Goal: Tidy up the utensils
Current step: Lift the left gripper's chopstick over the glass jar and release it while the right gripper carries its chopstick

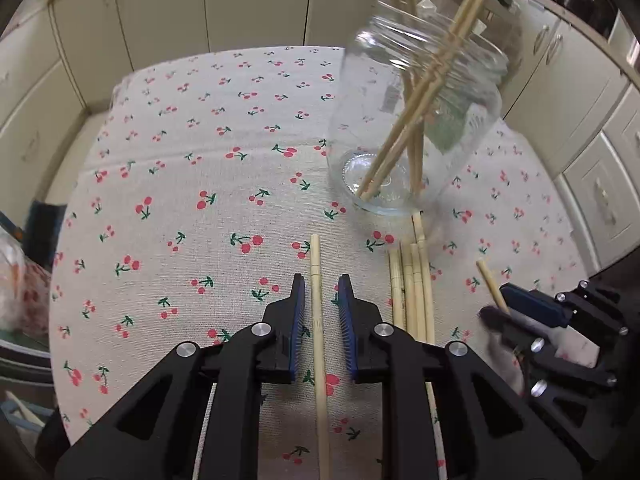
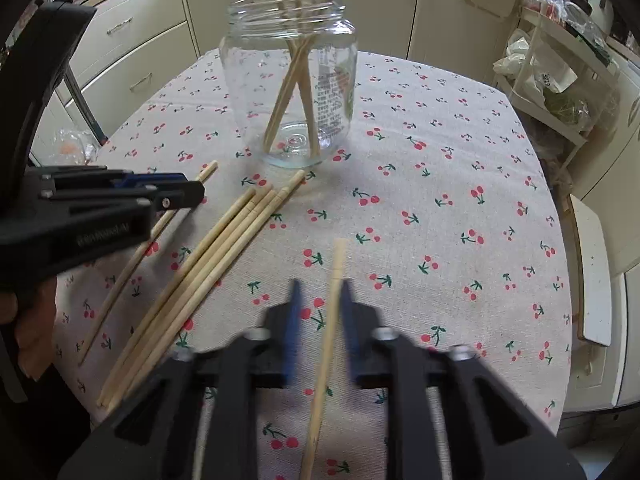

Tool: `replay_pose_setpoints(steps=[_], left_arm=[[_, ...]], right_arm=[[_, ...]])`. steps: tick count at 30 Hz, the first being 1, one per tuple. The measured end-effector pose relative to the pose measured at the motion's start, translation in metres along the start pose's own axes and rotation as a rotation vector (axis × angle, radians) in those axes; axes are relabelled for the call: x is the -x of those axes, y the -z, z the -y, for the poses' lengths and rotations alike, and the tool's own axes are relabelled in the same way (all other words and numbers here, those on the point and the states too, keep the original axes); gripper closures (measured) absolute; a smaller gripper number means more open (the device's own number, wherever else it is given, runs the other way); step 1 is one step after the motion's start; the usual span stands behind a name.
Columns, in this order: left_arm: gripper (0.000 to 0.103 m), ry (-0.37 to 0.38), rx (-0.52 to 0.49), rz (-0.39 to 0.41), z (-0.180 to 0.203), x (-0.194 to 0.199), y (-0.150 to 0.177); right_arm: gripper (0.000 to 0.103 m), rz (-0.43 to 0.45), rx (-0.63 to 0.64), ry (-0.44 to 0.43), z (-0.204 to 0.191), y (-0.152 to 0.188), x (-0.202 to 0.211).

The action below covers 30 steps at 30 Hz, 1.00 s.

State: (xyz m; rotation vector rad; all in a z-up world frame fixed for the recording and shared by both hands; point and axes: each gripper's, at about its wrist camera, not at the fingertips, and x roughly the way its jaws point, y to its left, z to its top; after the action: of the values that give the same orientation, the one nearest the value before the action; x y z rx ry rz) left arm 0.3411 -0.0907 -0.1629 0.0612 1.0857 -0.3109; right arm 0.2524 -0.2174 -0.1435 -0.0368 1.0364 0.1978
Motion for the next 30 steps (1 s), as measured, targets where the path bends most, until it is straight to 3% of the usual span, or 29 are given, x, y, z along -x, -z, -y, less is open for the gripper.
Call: replay_pose_setpoints(steps=[2, 8, 14, 24, 30], left_arm=[[0.098, -0.005, -0.026, -0.001, 0.003, 0.0, 0.001], [0.098, 0.055, 0.025, 0.031, -0.002, 0.008, 0.003], [0.098, 0.126, 0.096, 0.129, -0.009, 0.036, 0.007], [0.098, 0.201, 0.169, 0.435, -0.009, 0.115, -0.026], [0.098, 0.225, 0.215, 0.631, -0.006, 0.15, -0.057]], right_arm=[[0.098, 0.011, -0.057, -0.038, 0.007, 0.002, 0.002], [0.098, 0.122, -0.283, -0.217, 0.042, 0.012, 0.02], [0.098, 0.272, -0.405, -0.277, 0.058, 0.018, 0.045], [0.098, 0.422, -0.444, -0.282, 0.062, 0.011, 0.076], [0.098, 0.459, -0.446, -0.292, 0.06, 0.003, 0.081]])
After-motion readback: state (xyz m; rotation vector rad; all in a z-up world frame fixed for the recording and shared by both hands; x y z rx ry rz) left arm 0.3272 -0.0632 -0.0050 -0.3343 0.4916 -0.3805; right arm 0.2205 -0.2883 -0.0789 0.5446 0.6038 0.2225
